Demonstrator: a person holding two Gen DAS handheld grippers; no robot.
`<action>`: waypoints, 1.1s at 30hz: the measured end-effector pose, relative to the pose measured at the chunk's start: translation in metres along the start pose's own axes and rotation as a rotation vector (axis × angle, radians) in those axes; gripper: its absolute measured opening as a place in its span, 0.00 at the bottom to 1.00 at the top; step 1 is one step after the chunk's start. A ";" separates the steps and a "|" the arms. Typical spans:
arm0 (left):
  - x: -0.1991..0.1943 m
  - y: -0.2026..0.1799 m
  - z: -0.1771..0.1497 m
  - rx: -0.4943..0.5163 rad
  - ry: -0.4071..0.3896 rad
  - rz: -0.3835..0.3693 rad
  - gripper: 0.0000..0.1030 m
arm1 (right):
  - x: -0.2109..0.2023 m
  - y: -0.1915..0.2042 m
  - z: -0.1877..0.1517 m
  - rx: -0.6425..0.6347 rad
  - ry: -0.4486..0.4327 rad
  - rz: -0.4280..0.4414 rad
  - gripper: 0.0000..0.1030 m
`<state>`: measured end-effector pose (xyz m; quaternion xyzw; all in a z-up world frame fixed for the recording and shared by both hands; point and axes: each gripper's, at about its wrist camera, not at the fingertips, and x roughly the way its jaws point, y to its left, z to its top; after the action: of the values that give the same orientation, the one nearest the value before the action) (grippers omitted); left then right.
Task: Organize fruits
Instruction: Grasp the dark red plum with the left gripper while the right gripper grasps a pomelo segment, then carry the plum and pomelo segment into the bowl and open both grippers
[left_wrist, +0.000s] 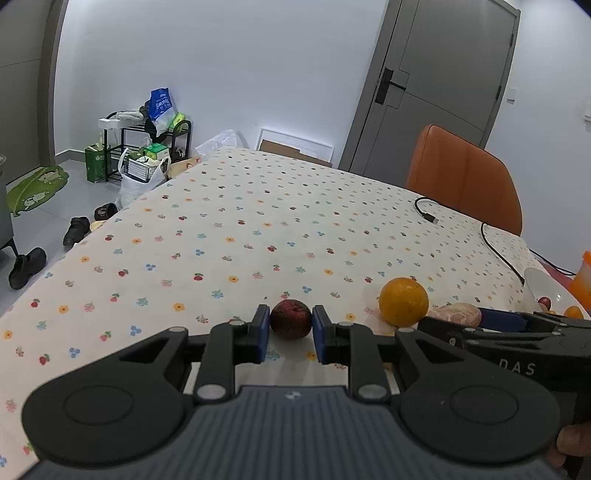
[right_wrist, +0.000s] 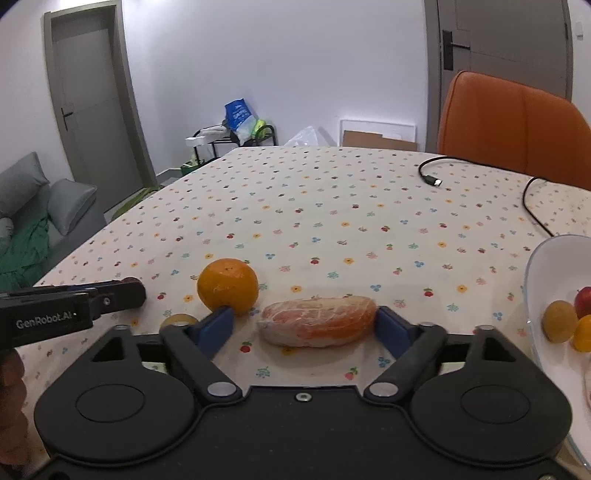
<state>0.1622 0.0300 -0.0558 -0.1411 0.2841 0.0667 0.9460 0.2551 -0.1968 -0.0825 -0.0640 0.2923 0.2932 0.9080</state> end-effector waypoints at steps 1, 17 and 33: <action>-0.001 0.000 0.000 0.001 0.000 0.001 0.22 | -0.001 0.000 0.000 -0.008 -0.005 -0.017 0.64; -0.024 -0.021 0.003 0.049 -0.040 -0.021 0.22 | -0.042 -0.014 -0.001 0.036 -0.091 0.015 0.62; -0.029 -0.081 0.007 0.144 -0.060 -0.138 0.22 | -0.101 -0.067 -0.011 0.142 -0.194 -0.110 0.62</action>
<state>0.1587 -0.0464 -0.0152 -0.0900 0.2491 -0.0150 0.9642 0.2211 -0.3050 -0.0376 0.0130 0.2191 0.2264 0.9490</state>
